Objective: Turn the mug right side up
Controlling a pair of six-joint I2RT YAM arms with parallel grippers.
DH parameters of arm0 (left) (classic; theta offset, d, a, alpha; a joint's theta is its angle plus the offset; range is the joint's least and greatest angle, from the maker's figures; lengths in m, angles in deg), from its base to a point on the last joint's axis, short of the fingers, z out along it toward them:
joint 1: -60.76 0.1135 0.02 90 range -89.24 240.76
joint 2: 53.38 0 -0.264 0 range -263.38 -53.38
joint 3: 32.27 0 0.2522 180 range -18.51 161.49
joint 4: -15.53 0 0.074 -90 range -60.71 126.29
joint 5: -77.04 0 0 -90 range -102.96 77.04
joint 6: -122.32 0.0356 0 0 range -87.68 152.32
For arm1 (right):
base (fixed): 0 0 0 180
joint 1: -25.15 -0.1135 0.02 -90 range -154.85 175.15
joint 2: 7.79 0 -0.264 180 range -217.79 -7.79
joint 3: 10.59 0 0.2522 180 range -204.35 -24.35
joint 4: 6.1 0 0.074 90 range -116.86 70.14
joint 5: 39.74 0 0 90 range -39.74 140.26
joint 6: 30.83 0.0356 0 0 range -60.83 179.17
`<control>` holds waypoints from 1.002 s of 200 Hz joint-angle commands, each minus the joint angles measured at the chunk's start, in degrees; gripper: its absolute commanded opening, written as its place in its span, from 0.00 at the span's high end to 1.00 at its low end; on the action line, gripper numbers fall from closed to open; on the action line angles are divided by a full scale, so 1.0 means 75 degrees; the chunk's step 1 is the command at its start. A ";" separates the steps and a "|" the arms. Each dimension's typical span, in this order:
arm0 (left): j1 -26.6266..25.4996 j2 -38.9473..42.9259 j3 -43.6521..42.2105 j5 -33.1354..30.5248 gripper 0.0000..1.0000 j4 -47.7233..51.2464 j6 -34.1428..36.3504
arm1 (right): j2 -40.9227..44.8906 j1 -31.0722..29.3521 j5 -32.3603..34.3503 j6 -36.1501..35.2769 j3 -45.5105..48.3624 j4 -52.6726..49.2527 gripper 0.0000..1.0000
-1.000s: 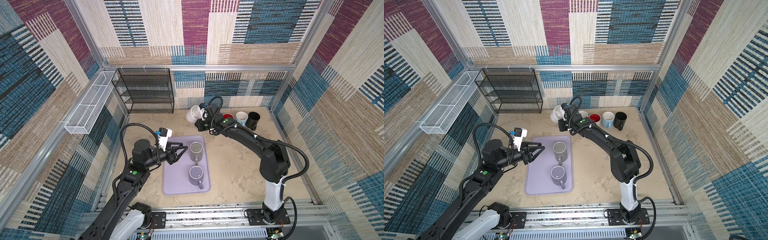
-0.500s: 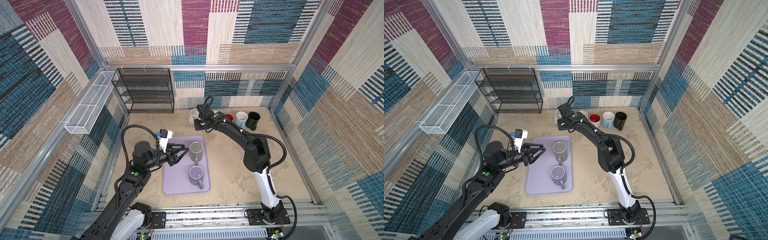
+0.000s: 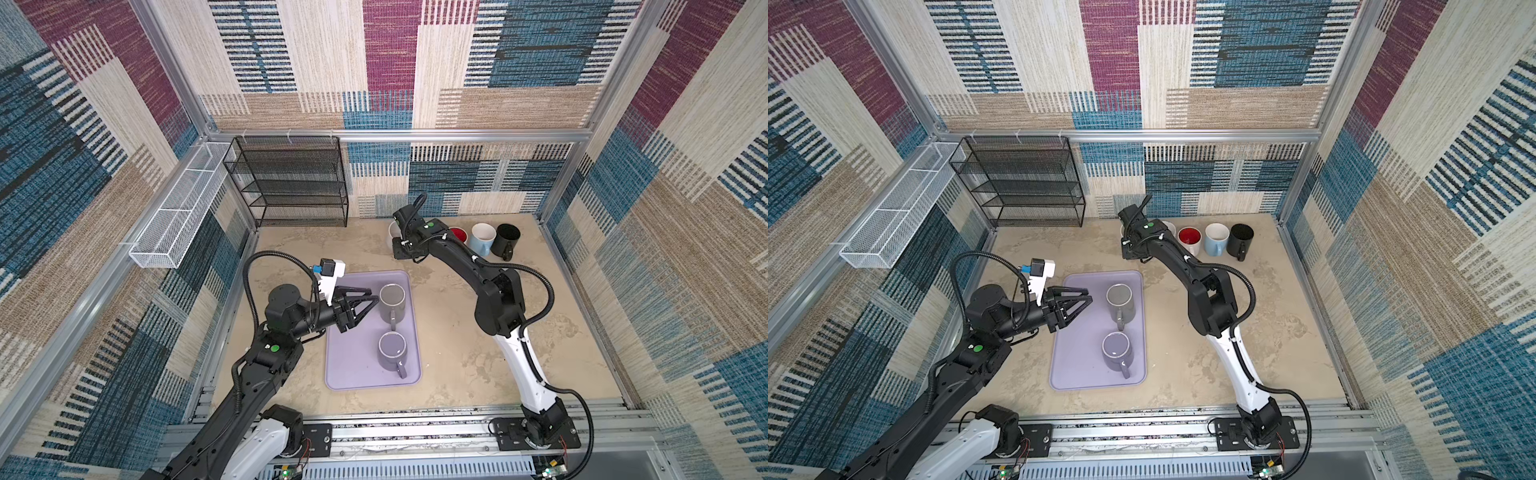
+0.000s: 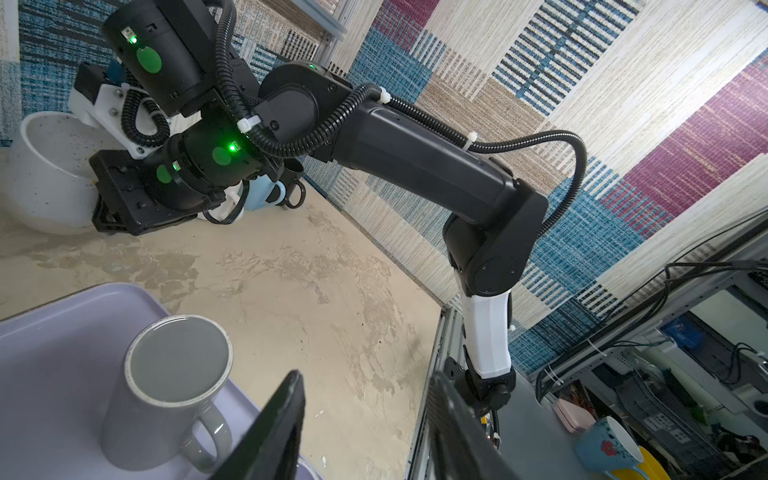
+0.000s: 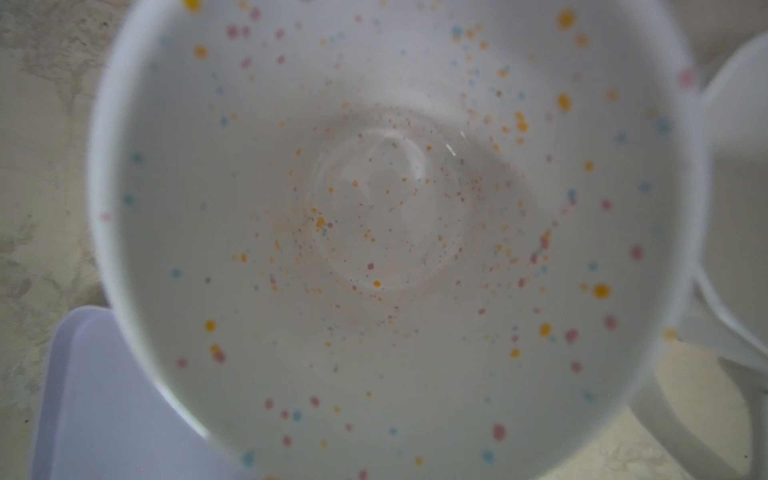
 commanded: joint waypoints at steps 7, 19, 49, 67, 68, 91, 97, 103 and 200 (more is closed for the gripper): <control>-0.0005 -0.0076 0.0034 0.0116 0.51 -0.0464 -0.0096 | -0.0017 0.0110 0.0121 0.0013 -0.0174 0.0340 1.00; -0.0004 -0.0105 0.0052 0.0123 0.51 -0.0469 -0.0099 | -0.0050 0.0160 0.0097 -0.0028 -0.0212 0.0340 1.00; 0.0000 -0.0084 0.0064 0.0153 0.51 -0.0486 -0.0110 | -0.0212 0.0257 0.0070 -0.0121 -0.0346 0.0294 1.00; 0.0000 -0.0080 0.0103 0.0154 0.51 -0.0437 -0.0095 | -0.0307 0.0289 0.0075 -0.0158 -0.0442 0.0257 1.00; -0.0003 -0.0085 0.0104 0.0163 0.51 -0.0432 -0.0094 | -0.0310 0.0291 0.0075 -0.0154 -0.0449 0.0257 1.00; -0.0001 -0.0078 0.0117 0.0161 0.51 -0.0406 -0.0064 | -0.0420 0.0315 0.0064 -0.0172 -0.0555 0.0257 1.00; -0.0001 -0.0085 0.0104 0.0161 0.51 -0.0407 -0.0058 | -0.0441 0.0316 0.0064 -0.0175 -0.0582 0.0260 1.00; 0.0001 -0.0088 0.0101 0.0161 0.51 -0.0405 -0.0062 | -0.0460 0.0316 0.0052 -0.0173 -0.0596 0.0263 1.00; 0.0003 -0.0057 0.0053 0.0159 0.51 -0.0331 0.0007 | -0.0576 0.0316 -0.0415 -0.0211 -0.0690 0.0553 1.00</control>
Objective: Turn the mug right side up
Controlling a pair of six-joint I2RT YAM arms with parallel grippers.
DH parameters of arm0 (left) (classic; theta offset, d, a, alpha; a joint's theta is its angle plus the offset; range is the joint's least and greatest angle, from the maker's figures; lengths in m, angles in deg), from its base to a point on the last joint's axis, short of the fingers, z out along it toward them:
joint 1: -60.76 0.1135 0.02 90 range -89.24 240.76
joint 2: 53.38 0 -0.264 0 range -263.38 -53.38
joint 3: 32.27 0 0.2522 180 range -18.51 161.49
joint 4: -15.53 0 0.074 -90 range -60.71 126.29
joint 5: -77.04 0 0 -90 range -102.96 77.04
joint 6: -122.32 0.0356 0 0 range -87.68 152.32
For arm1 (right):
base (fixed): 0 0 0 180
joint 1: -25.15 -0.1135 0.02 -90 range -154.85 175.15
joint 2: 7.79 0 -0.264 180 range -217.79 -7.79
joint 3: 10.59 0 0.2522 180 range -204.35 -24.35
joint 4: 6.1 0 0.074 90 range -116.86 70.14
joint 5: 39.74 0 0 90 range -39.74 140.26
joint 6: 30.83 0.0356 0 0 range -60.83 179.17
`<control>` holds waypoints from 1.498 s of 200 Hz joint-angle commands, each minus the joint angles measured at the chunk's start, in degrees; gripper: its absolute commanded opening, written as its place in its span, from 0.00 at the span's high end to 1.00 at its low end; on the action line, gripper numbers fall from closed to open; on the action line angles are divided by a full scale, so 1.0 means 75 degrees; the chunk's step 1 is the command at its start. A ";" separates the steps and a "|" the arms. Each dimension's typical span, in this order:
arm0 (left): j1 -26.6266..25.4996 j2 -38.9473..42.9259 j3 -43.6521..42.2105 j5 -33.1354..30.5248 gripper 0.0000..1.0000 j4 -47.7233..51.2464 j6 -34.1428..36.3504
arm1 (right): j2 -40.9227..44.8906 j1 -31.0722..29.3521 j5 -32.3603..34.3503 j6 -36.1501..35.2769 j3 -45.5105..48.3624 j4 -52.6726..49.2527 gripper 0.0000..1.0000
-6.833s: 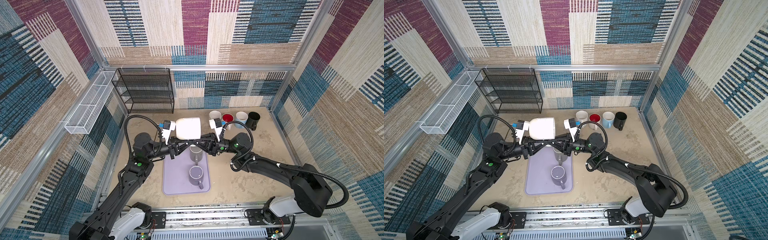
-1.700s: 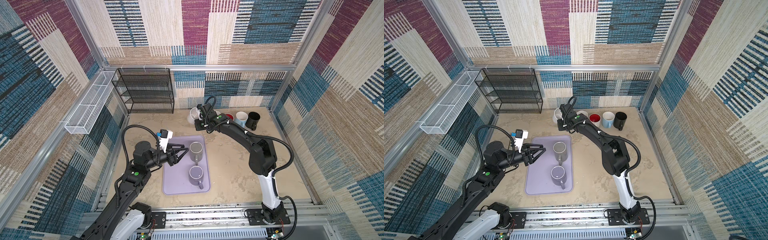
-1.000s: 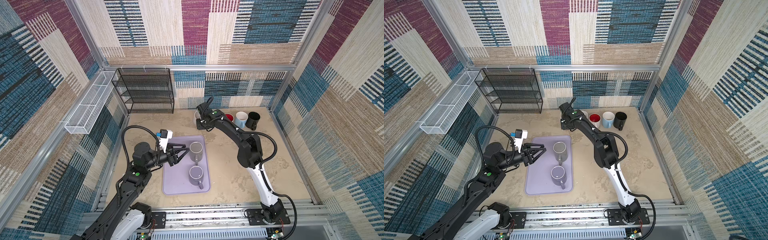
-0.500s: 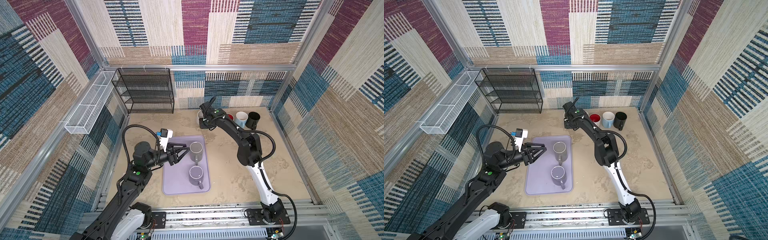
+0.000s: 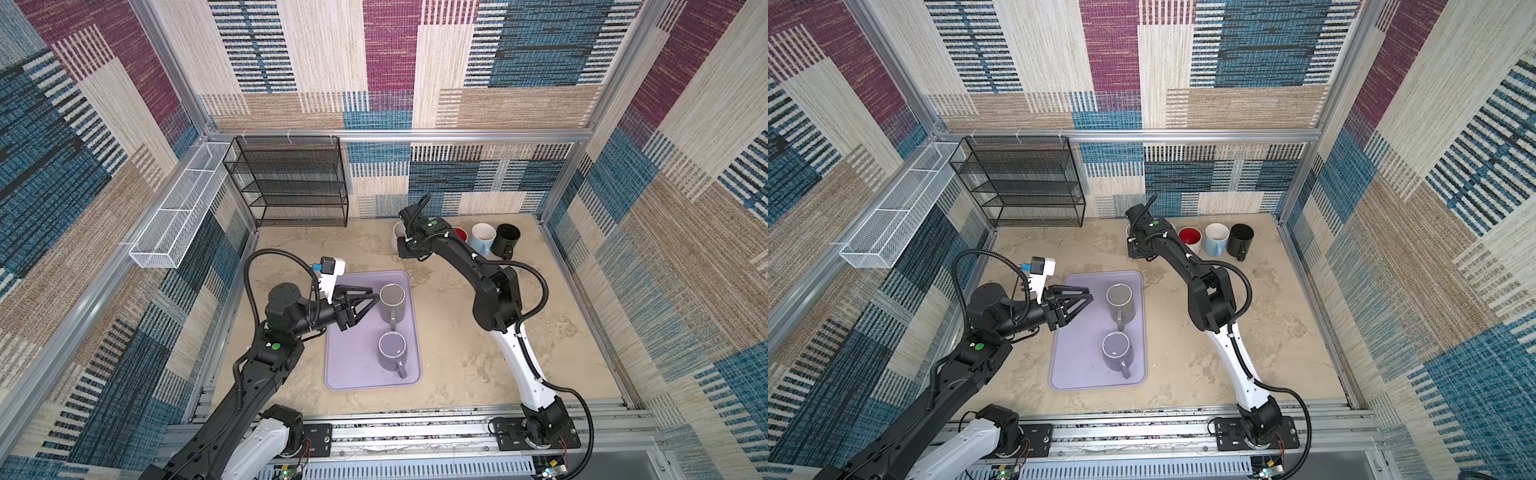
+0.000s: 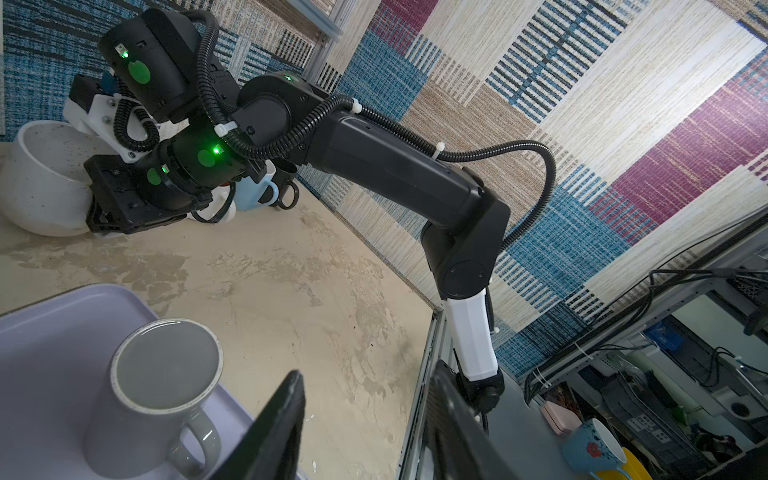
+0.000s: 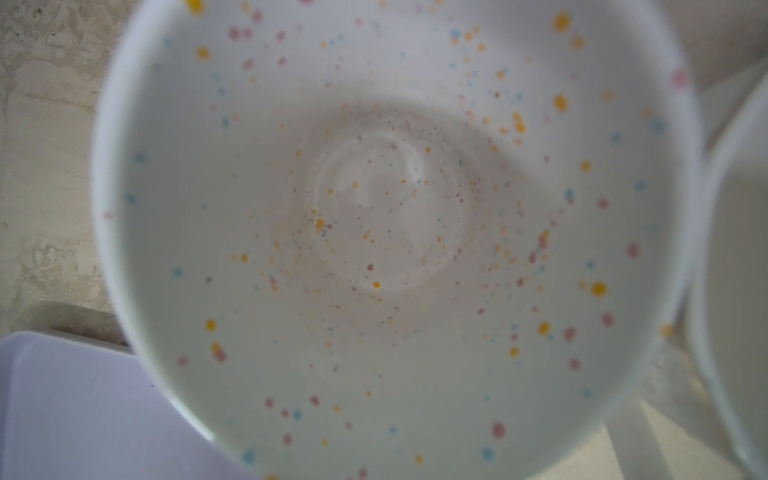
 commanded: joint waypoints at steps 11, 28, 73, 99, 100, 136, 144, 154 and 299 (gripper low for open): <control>-0.0001 0.0034 0.0007 0.0055 0.51 -0.0131 0.0073 | -0.0028 0.0001 -0.0134 -0.0007 -0.0133 0.0699 1.00; 0.0003 0.0057 0.0000 0.0035 0.52 -0.0059 0.0133 | -0.0081 -0.0008 -0.0171 -0.0023 -0.0140 0.0736 1.00; 0.0001 0.0196 -0.0031 -0.0020 0.52 0.0217 0.0296 | -0.0192 -0.0022 -0.0157 0.0016 -0.0167 0.0831 1.00; 0.0001 0.0280 -0.0007 -0.0061 0.52 0.0353 0.0361 | -0.0292 -0.0057 -0.0122 0.0032 -0.0244 0.0778 1.00; -0.0002 0.0280 -0.0006 -0.0061 0.52 0.0350 0.0364 | -0.0294 -0.0057 -0.0122 0.0036 -0.0248 0.0775 1.00; 0.0002 0.0293 -0.0006 -0.0059 0.52 0.0350 0.0388 | -0.0428 -0.0139 -0.0006 0.0153 -0.0425 0.0655 0.96; 0.0004 0.0292 -0.0009 -0.0051 0.51 0.0359 0.0390 | -0.0436 -0.0150 0.0001 0.0197 -0.0421 0.0656 0.90; 0.0001 0.0292 -0.0010 -0.0053 0.52 0.0379 0.0379 | -0.0437 -0.0151 0.0018 0.0247 -0.0427 0.0655 0.84; 0.0005 0.0399 0.0024 -0.0059 0.52 0.0572 0.0467 | -0.0375 -0.0163 0.0182 0.0451 -0.0328 0.0598 0.61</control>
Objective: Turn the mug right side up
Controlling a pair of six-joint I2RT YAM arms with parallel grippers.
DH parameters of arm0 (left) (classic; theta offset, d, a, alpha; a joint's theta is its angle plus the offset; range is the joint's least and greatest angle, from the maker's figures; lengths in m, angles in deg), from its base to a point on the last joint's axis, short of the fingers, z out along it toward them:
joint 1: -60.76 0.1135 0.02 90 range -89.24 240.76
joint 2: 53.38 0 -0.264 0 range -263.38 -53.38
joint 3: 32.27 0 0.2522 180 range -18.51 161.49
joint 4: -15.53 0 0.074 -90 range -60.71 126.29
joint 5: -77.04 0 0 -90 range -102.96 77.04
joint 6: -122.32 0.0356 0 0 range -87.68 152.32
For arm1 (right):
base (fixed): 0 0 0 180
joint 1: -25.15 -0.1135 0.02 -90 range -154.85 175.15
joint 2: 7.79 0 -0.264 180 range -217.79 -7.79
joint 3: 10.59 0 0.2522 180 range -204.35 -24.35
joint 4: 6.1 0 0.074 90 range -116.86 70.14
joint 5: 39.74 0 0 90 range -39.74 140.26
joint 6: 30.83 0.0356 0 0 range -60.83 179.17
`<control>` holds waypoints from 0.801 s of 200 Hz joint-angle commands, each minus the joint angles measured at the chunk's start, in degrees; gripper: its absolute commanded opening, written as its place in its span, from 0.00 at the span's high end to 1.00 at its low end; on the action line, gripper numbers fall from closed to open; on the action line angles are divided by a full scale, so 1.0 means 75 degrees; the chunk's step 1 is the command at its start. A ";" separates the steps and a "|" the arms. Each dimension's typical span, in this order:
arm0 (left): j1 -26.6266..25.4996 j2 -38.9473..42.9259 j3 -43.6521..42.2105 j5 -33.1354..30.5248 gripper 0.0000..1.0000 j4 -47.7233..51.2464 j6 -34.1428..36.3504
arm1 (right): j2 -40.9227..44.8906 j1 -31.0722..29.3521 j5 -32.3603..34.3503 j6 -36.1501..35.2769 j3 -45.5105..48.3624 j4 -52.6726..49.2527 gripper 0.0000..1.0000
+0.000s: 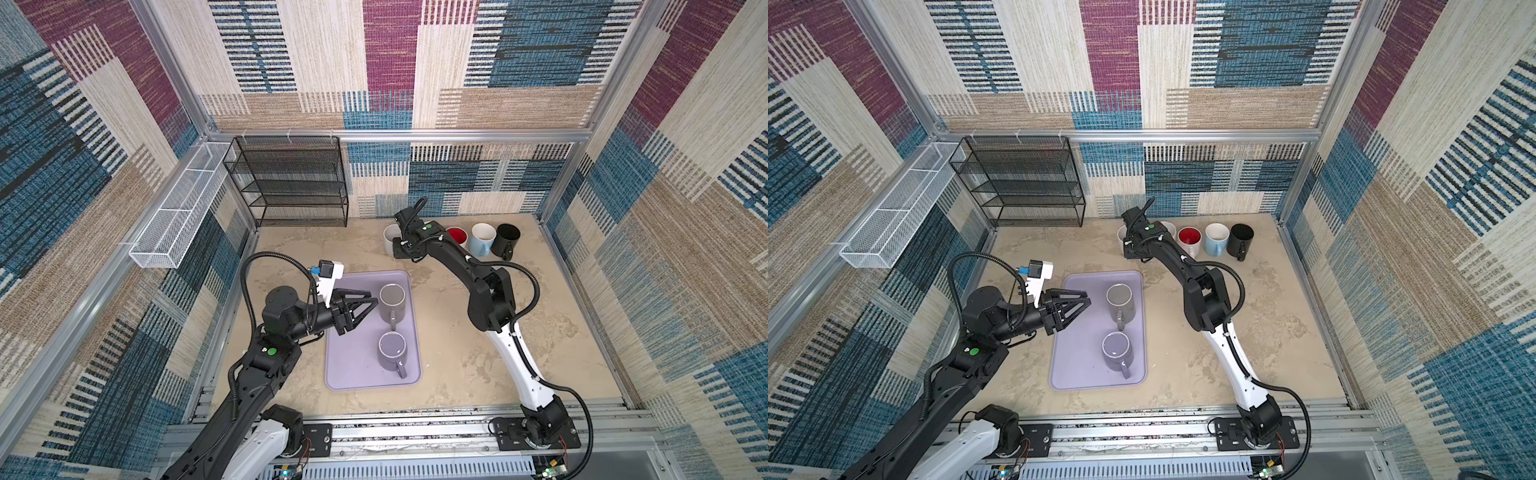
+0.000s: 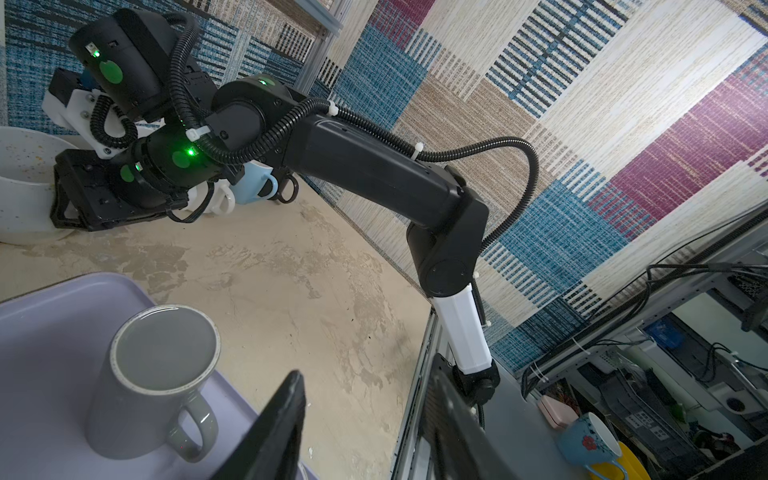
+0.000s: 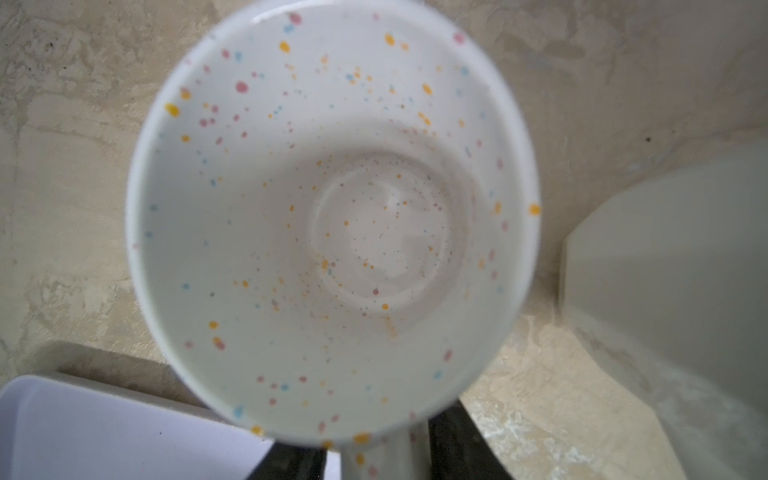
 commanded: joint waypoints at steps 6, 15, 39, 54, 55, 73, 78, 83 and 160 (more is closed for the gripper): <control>0.0001 0.0021 0.0034 -0.0049 0.52 0.0038 0.0361 | 0.0142 -0.0019 0.0086 0.0073 0.0059 0.0208 0.61; 0.0003 0.0018 0.0033 -0.0052 0.52 0.0032 0.0365 | 0.0200 -0.0041 0.0089 0.0066 0.0137 0.0235 0.64; 0.0006 0.0000 0.0039 -0.0044 0.51 0.0016 0.0348 | 0.0400 -0.0101 0.0028 0.0063 0.0428 0.0424 0.69; -0.0004 -0.0021 0.0076 -0.0028 0.52 0.0016 0.0344 | 0.0446 -0.0126 0.0026 0.0081 0.0487 0.0477 0.73; 0.0001 -0.0017 0.0073 -0.0027 0.52 0.0011 0.0338 | 0.0449 -0.0126 0.0028 0.0088 0.0486 0.0478 0.73; 0.0000 -0.0008 0.0102 -0.0003 0.52 0.0040 0.0338 | 0.0437 -0.0126 0.0048 0.0161 0.0471 0.0462 0.77; 0.0004 -0.0020 0.0116 -0.0006 0.52 0.0046 0.0340 | 0.0436 -0.0126 0.0069 0.0182 0.0476 0.0450 0.78; 0.0003 -0.0009 0.0127 -0.0009 0.51 0.0051 0.0343 | 0.0421 -0.0126 0.0087 0.0205 0.0471 0.0434 0.78; -0.0005 0.0091 0.0339 -0.0048 0.52 0.0517 0.0498 | 0.0277 -0.0107 0.0278 0.0263 0.0287 0.0397 0.73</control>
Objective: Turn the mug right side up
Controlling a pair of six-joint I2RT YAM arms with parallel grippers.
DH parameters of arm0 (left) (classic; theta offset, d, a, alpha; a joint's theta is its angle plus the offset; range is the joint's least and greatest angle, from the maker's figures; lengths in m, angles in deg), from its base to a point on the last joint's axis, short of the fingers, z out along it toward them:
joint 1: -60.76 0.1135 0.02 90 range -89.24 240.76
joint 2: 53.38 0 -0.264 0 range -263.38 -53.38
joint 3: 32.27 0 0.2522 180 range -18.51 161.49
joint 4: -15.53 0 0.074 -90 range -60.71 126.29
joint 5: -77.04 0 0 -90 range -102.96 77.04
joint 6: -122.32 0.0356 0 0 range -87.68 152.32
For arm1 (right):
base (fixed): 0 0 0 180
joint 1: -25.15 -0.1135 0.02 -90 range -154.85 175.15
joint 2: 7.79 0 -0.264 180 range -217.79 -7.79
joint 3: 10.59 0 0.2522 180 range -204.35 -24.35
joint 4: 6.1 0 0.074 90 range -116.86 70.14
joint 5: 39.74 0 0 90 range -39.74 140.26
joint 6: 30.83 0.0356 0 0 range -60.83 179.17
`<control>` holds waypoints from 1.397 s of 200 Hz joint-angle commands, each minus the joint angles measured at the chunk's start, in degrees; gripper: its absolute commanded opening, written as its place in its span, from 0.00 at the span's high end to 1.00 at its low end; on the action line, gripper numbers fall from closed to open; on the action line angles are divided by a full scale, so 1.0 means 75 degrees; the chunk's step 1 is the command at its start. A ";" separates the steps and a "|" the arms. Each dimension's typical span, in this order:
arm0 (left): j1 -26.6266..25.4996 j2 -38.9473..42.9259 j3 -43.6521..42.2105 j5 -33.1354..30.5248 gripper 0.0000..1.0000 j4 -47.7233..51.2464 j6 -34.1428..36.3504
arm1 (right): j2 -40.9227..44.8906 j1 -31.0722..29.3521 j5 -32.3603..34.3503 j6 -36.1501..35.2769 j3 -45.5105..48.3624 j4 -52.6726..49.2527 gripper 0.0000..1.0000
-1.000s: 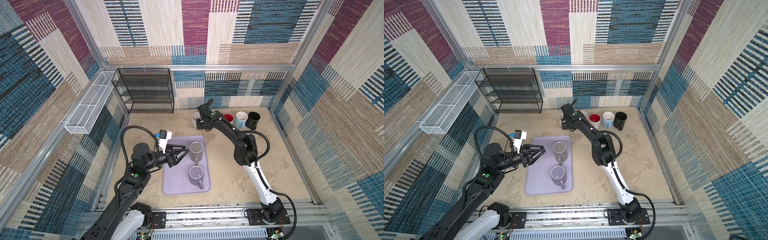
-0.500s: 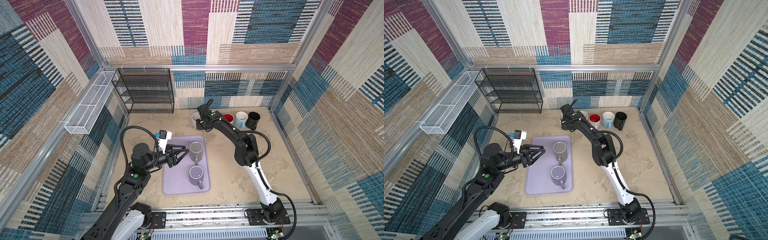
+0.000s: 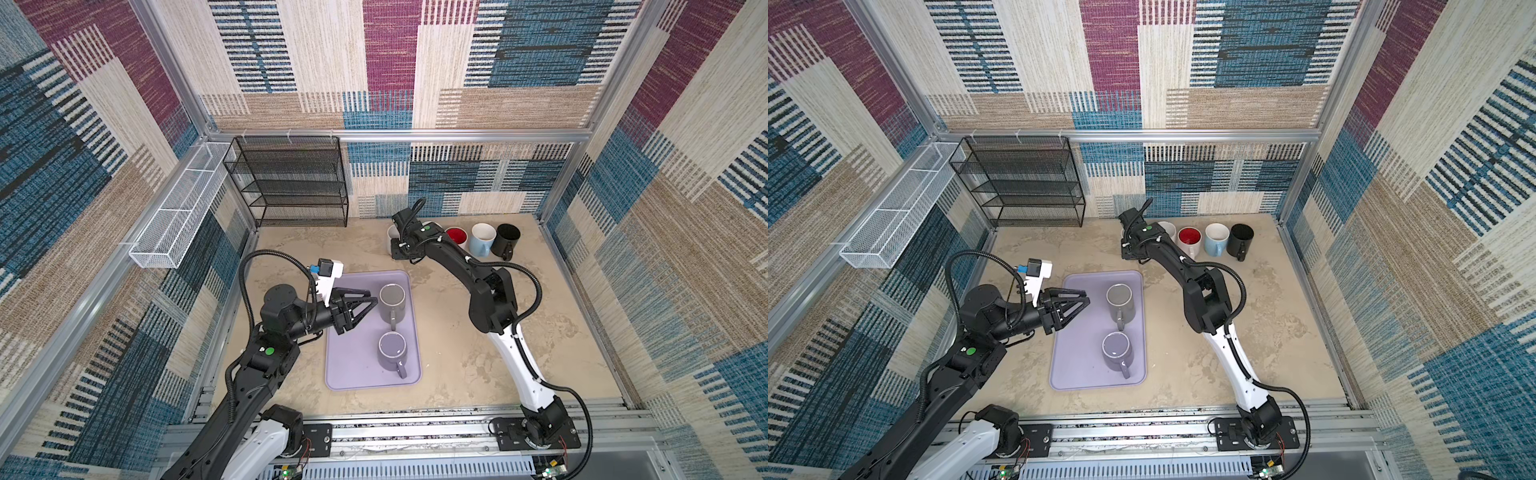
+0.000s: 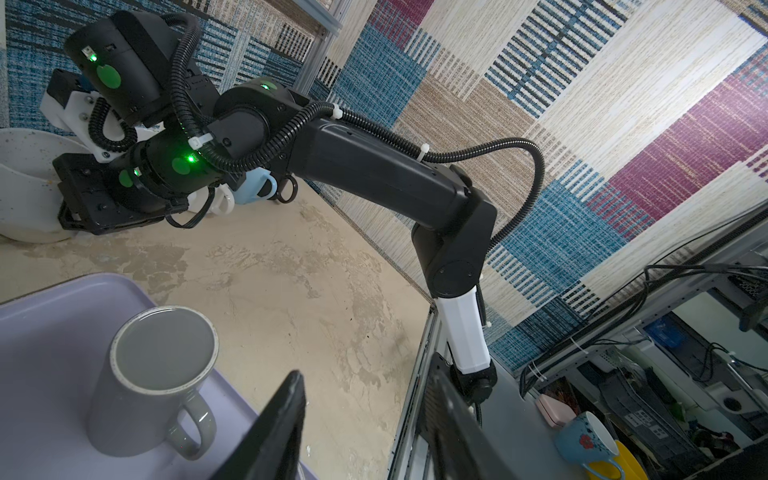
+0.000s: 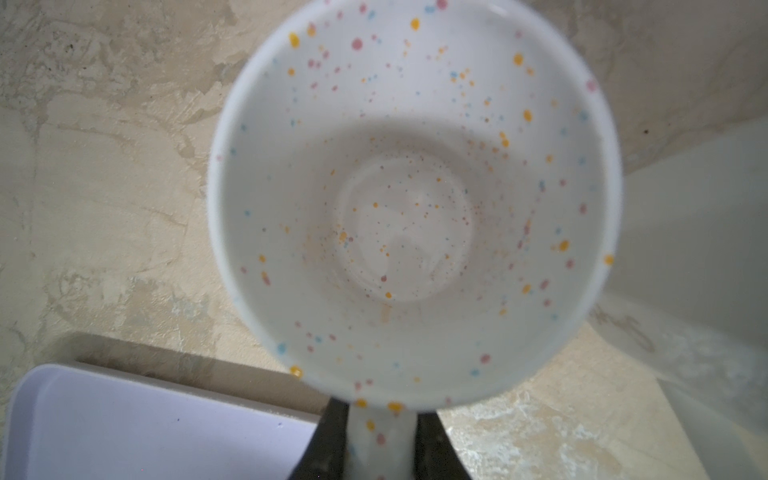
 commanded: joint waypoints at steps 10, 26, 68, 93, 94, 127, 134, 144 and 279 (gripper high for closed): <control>0.0003 0.0020 0.0091 -0.0062 0.52 0.0115 0.0415 | -0.0039 0.0009 0.0068 0.0073 -0.0170 0.0192 0.68; 0.0006 -0.0008 0.0132 -0.0100 0.51 0.0193 0.0441 | -0.0010 0.0009 0.0052 0.0055 -0.0174 0.0198 0.65; 0.0003 -0.0104 0.0206 -0.0094 0.47 0.0350 0.0443 | 0.0140 0.0009 -0.0013 -0.0020 -0.0167 0.0251 0.60; 0.0002 -0.0081 0.0218 -0.0177 0.47 0.0489 0.0477 | 0.0335 -0.0002 0.0068 -0.0087 -0.0116 0.0243 0.59; 0.0004 -0.0079 0.0218 -0.0175 0.47 0.0491 0.0481 | 0.0346 0.0003 0.0074 -0.0089 -0.0114 0.0241 0.59; -0.0004 -0.0064 0.0217 -0.0287 0.47 0.0601 0.0476 | 0.0796 -0.0027 0.0202 -0.0220 0.0192 0.0344 0.59; -0.0002 -0.0056 0.0209 -0.0303 0.47 0.0610 0.0482 | 0.0914 -0.0037 0.0241 -0.0247 0.0291 0.0374 0.59; 0.0006 -0.0065 0.0216 -0.0341 0.47 0.0619 0.0467 | 0.1089 -0.0049 0.0297 -0.0288 0.0447 0.0421 0.58; -0.0026 -0.0429 -0.0087 -0.2491 0.48 0.1782 0.0077 | 0.5194 -0.0190 0.0032 -0.0944 0.5933 0.2473 0.58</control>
